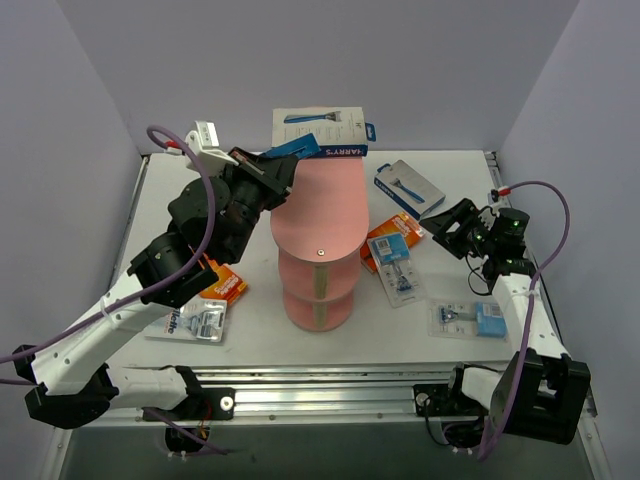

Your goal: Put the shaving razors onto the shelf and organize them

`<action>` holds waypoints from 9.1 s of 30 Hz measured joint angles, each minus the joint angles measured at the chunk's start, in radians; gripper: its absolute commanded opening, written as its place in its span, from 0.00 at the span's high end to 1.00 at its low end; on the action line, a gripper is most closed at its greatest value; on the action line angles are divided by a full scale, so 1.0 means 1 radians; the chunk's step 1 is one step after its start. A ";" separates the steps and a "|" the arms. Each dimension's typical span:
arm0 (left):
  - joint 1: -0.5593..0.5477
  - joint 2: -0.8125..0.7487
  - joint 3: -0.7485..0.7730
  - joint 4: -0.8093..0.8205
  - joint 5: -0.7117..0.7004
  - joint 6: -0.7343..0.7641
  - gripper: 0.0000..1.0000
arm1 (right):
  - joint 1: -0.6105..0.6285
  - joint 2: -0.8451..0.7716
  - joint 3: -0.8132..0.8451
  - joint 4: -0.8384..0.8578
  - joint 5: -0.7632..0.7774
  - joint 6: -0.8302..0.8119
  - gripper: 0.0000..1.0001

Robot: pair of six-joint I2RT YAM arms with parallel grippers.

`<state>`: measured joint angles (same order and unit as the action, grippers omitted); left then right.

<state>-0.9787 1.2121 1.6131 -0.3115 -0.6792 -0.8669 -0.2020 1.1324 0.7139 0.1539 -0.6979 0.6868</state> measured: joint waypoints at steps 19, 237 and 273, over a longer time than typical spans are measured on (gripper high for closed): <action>-0.187 0.024 -0.063 0.153 -0.215 0.068 0.98 | -0.002 0.010 0.000 0.015 -0.026 0.026 0.37; 0.667 -0.082 -0.210 -0.097 1.112 0.305 0.43 | 0.895 -0.011 0.658 -0.394 0.651 0.126 0.65; 0.565 -0.027 -0.184 -0.092 1.070 0.331 0.43 | 0.704 0.083 0.698 -0.335 0.577 0.085 0.62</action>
<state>-0.4133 1.1847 1.4288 -0.4030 0.3912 -0.5362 0.5022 1.2152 1.4124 -0.1814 -0.1207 0.7715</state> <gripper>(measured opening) 0.569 0.383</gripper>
